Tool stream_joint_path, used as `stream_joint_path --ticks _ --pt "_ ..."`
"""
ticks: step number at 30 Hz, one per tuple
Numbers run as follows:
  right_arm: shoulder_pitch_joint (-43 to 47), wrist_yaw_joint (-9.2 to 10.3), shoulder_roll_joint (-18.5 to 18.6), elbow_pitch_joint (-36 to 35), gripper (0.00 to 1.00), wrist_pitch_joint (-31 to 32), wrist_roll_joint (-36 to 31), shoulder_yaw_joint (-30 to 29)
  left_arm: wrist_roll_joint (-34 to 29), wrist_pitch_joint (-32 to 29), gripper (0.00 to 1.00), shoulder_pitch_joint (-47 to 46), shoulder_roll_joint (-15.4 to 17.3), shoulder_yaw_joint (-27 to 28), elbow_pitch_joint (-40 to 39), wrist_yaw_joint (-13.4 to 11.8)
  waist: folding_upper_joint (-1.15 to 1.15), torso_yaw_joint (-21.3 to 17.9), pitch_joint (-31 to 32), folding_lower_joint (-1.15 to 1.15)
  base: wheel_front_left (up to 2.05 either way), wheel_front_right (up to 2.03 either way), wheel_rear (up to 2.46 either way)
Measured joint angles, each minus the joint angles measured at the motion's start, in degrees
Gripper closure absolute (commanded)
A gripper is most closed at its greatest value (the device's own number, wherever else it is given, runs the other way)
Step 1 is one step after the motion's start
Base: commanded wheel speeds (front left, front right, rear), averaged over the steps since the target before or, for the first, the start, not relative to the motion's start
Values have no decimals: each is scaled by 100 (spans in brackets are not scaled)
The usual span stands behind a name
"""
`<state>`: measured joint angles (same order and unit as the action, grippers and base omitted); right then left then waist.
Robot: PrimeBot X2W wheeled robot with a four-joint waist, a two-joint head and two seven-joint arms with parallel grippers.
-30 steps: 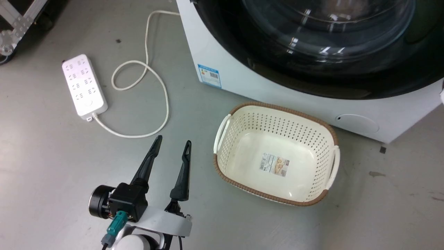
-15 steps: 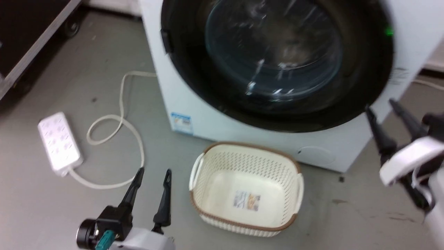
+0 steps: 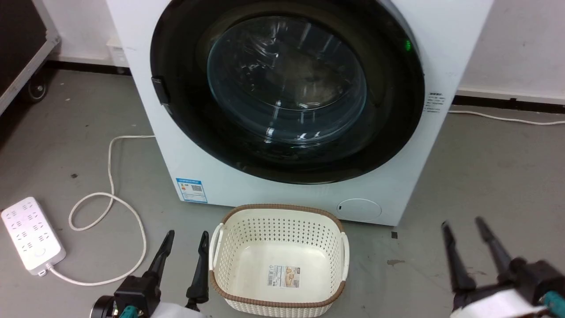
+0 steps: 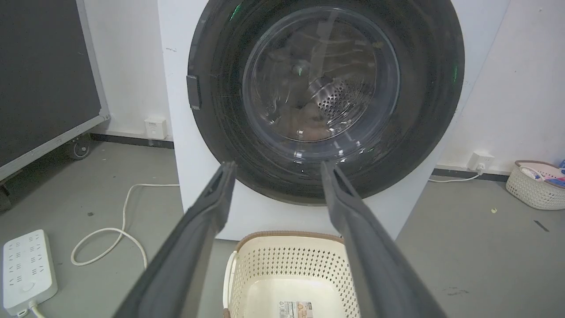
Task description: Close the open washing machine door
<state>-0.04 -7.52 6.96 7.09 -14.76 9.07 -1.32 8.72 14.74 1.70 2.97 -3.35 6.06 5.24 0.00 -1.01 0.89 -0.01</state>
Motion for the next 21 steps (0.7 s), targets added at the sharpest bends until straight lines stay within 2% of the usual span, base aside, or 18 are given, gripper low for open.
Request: stream_joint_path --ticks 2,7,8,21 --pt "231 -1 -126 -114 0 5 -265 7 -53 0 0 75 0 10 38 5 0 -64 1 1 0 0 0" --pt "259 -1 -197 -171 0 9 -392 -8 -63 0 0 81 -1 1 27 11 0 -69 2 1 0 0 0" --pt "265 -1 -204 -171 100 9 -405 -12 -62 -2 100 80 -1 -1 23 30 0 -65 0 1 0 0 0" --pt "253 -1 -202 -171 100 102 -405 -5 -66 -104 100 79 -9 20 16 22 0 -55 -6 1 0 0 0"
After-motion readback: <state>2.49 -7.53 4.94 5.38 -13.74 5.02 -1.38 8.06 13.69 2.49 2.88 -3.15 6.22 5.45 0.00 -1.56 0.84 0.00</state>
